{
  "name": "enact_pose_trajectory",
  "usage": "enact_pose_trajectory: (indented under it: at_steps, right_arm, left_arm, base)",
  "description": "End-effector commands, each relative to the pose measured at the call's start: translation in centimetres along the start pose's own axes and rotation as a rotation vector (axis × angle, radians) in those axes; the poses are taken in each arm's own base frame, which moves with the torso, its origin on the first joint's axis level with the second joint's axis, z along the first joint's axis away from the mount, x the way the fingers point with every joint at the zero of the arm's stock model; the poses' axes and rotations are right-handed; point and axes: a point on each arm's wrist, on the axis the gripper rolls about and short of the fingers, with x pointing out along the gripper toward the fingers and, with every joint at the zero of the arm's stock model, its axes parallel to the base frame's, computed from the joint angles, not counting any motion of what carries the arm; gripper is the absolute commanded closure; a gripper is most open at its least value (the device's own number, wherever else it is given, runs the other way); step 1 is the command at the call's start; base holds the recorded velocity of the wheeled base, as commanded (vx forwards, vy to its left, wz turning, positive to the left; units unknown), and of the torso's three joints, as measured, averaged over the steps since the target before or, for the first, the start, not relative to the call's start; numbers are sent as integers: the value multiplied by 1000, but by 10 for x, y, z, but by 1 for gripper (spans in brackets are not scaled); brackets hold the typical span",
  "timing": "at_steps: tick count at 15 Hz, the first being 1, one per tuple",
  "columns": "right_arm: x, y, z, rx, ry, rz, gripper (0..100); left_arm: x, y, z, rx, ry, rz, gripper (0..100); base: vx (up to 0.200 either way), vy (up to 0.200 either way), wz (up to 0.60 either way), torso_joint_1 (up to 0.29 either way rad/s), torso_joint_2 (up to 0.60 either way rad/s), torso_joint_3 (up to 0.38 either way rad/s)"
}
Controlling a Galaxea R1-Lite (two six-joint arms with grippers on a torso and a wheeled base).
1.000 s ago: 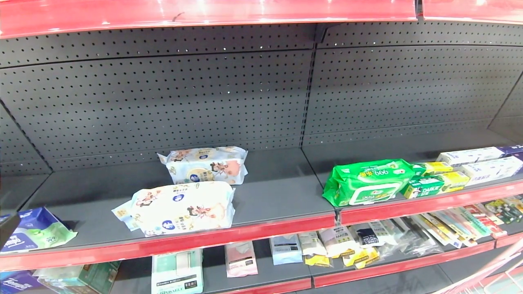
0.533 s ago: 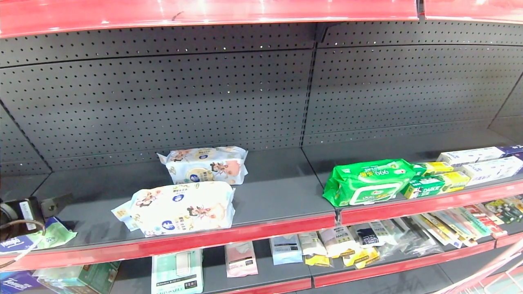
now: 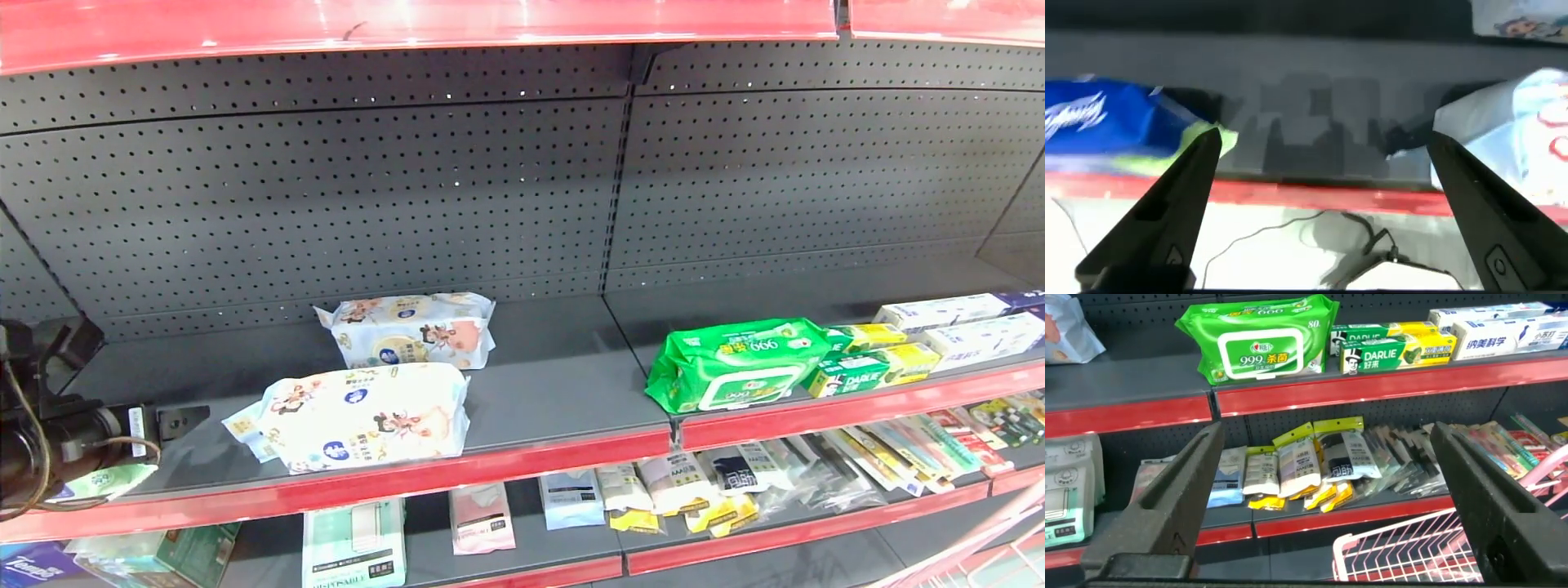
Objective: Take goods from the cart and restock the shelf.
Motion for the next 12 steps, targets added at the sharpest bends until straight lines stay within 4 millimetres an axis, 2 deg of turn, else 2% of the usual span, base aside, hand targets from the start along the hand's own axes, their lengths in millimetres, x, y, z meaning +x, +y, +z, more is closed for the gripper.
enact_pose_trajectory:
  at_steps: [1,8,12]
  right_arm:
    - [0,0,0,1,1,0,0]
    - [0,0,0,1,1,0,0]
    - [0,0,0,-1,1,0,0]
  left_arm:
    - [17,-4,-3,11,39,-33,0]
    - [38,-16,3,37,39,-115,0]
    - [41,-25,2,59,48,-144,0]
  base:
    - [0,0,0,0,0,0]
    - [0,0,0,0,0,0]
    - [0,0,0,0,0,0]
